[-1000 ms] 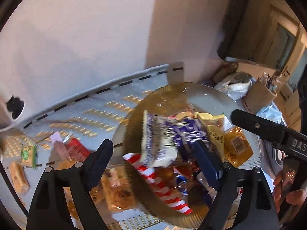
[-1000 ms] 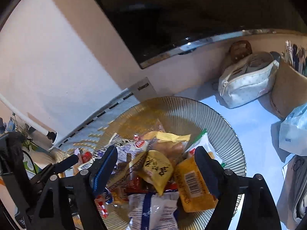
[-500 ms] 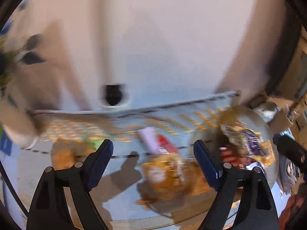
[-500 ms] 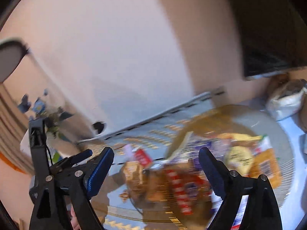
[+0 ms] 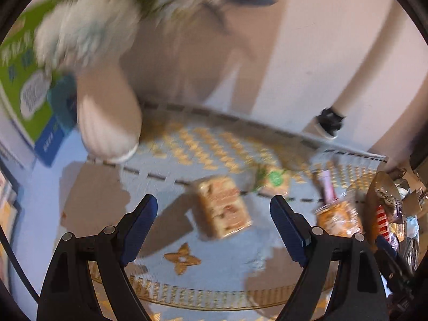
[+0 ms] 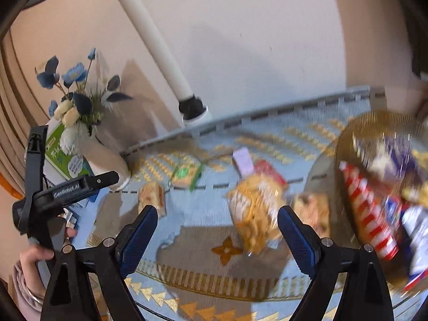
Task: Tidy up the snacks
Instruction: 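Move the left tool to the egg cake packet while the right tool reaches the round cracker bag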
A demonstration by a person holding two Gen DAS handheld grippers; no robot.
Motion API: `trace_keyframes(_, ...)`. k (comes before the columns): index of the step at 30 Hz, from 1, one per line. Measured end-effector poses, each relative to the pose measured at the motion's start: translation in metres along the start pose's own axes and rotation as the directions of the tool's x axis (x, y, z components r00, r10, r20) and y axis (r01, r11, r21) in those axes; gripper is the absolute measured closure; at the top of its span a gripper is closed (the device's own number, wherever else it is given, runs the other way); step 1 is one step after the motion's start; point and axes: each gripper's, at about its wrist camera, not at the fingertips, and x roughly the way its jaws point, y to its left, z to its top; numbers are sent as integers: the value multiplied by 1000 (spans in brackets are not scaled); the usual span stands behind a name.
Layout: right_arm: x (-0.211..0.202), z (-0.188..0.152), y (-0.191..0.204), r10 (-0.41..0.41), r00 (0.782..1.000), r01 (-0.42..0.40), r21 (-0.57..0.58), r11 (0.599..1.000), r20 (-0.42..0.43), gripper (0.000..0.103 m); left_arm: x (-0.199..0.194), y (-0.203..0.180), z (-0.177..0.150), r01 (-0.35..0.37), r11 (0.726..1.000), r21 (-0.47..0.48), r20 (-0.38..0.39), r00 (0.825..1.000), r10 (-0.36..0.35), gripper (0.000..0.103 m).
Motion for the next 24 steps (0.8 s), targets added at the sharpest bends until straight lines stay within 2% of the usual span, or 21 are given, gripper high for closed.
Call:
trace_keyframes(5,9,-23,-10,-55,998,55,5,998,39,13,31,3,-18,70,997,-41,-43,997,-71,18)
trace_keyframes(9,19,-20,-8,-124,991,127,-64,990,48,11,41,-3,-26,96,995,-31,-39,995,-97,18)
trace_keyframes(11,27,-20,-5,-161,986,164,-109,980,39,8,45,-8,-29,106,994,-20,-35,994,-107,18)
trace_keyframes(13,40,-19,-5,-186,983,183,-149,972,-4,6,49,-12,-30,106,994,-3,-37,994,-106,18)
trace_keyframes(15,52,-18,-4,-212,977,203,-174,964,-31,6,57,-16,-33,83,996,23,-39,996,-82,18)
trace_keyframes(19,75,-15,3,-328,944,310,-275,910,-21,2,75,-20,-38,70,997,41,-50,996,-68,17)
trace_keyframes(20,80,-14,5,-354,935,335,-305,891,-9,2,75,-22,-40,76,995,59,-19,997,-75,12)
trace_keyframes(23,95,-18,9,-387,922,369,-365,855,27,0,81,-28,-46,25,994,110,35,999,-29,0)
trace_keyframes(24,98,-19,10,-406,913,388,-382,839,35,0,83,-32,-49,11,992,128,40,999,-16,1)
